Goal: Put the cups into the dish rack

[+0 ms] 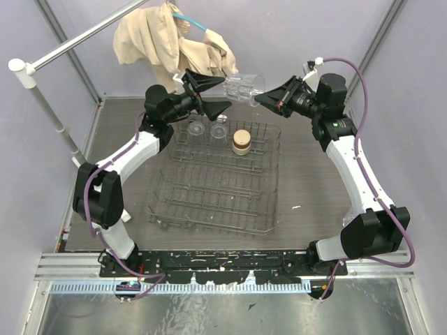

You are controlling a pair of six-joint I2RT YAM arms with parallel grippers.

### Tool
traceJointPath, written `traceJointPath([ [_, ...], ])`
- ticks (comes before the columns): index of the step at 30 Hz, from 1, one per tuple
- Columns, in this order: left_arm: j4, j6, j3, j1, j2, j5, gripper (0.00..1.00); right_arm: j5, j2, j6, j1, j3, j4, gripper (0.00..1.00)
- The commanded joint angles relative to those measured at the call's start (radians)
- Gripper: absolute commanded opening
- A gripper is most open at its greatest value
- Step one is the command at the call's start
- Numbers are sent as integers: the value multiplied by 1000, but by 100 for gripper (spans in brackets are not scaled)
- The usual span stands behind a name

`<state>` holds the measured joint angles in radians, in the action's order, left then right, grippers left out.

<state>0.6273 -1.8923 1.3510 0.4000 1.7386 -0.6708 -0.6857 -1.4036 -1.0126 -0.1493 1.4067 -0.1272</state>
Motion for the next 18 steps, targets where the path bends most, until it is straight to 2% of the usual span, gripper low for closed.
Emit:
traceJointPath([
  [1, 21, -3, 53, 3, 17, 1, 98, -29, 5, -8, -7, 0, 93, 0],
  [15, -22, 25, 66, 26, 24, -10, 99, -20, -33, -2, -49, 4, 105, 0],
  [18, -21, 25, 61, 27, 26, -11, 91, -20, -37, -1, -52, 1, 104, 0],
])
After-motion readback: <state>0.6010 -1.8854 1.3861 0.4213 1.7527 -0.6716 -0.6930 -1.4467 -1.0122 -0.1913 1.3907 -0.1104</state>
